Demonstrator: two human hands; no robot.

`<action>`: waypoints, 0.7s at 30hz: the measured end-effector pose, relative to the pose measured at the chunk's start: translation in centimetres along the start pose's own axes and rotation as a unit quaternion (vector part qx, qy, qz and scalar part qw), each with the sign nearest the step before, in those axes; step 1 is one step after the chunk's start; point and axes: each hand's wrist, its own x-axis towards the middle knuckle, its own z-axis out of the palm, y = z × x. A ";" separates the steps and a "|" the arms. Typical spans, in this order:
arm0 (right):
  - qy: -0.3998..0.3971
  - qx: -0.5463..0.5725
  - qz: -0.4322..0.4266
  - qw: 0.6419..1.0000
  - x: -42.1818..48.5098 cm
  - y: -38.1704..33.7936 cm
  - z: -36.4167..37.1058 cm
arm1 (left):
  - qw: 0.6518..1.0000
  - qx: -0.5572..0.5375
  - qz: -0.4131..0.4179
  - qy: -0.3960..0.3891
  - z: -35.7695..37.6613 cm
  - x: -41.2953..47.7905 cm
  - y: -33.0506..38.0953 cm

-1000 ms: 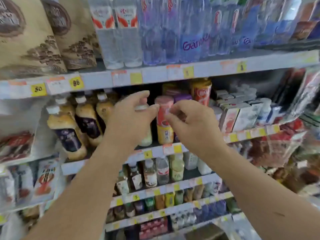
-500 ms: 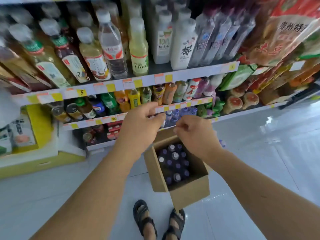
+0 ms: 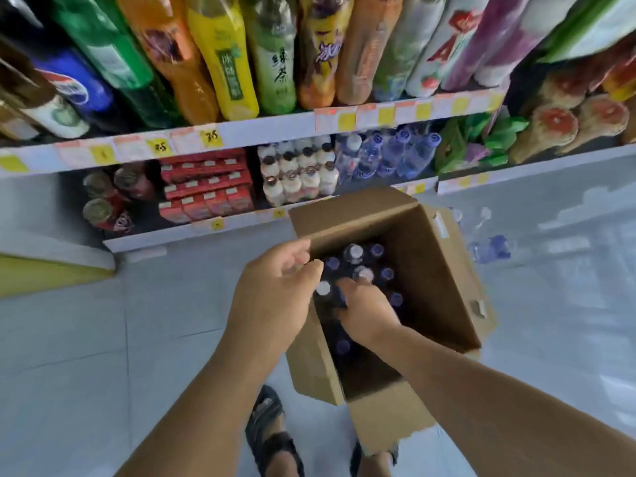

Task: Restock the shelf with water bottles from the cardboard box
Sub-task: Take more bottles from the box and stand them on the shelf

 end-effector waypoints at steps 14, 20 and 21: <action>0.028 -0.058 -0.058 0.996 9.3 2.8 7.7 | 0.997 -0.069 -0.004 0.022 3.3 5.8 -6.5; 0.106 0.021 -0.116 0.987 1.5 1.2 0.2 | 1.000 -0.008 -0.005 0.019 2.2 2.4 -4.0; 0.122 0.032 -0.128 0.984 -0.3 0.5 -2.1 | 1.000 0.007 -0.004 0.019 2.1 1.4 -3.2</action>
